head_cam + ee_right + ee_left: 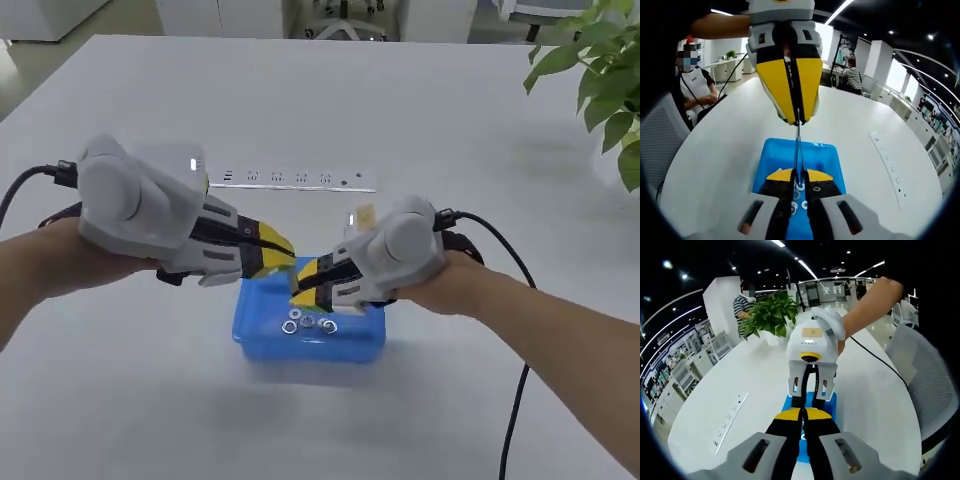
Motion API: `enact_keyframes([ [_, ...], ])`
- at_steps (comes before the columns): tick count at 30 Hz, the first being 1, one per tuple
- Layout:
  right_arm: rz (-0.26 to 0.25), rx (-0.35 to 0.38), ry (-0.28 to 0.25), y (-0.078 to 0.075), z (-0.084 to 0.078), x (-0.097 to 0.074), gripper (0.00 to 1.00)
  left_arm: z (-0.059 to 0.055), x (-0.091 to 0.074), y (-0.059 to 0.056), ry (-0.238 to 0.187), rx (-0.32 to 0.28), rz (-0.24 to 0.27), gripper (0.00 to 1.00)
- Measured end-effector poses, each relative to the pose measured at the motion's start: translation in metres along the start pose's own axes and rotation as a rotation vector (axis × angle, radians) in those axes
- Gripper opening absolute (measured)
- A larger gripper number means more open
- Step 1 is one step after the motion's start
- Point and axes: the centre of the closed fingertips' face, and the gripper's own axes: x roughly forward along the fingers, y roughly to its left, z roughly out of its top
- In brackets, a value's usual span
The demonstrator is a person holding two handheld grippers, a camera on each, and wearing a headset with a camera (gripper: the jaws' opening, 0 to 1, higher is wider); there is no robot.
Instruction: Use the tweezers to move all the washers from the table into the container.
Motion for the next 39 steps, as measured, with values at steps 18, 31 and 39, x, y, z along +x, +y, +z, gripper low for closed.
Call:
enact_keyframes([
  [18, -0.007, -0.006, 0.001, 0.023, 0.022, -0.025, 0.07, 0.025, -0.022, -0.021, -0.036, 0.029, -0.036, 0.05],
  [31, -0.009, -0.037, 0.051, 0.049, 0.031, -0.04, 0.07, 0.032, -0.037, -0.048, -0.039, 0.045, -0.055, 0.05],
  [39, 0.006, -0.05, 0.084, 0.066, 0.025, -0.043, 0.06, 0.018, -0.041, -0.066, -0.014, 0.039, -0.064, 0.05],
])
